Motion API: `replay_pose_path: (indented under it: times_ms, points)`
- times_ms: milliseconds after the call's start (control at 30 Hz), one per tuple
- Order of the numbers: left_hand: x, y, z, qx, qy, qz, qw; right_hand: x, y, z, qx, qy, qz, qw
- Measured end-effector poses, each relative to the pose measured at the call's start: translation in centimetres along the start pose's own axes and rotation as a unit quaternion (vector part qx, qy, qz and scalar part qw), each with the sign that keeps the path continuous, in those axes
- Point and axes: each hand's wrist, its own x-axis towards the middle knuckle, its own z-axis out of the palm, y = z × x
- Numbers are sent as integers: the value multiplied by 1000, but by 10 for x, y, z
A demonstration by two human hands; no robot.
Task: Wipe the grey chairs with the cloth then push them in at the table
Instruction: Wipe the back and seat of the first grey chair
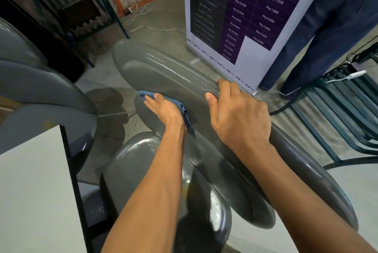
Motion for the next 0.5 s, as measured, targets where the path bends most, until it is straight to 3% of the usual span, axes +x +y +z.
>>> replay_pose_path:
  times_ms: [133,267,400,500]
  points:
    - [-43,17,-5,14,-5,66,998,0,-1,0,-14,13,-3,1000]
    - [-89,29,-16,53,-42,162,984,-2,0,-8,14,-27,-9,999]
    - [-143,5,-38,140,-141,339,919,-4,4,-16,69,-65,-10,995]
    - [-168,-21,-54,170,-195,387,885,-5,12,-25,151,-134,0,979]
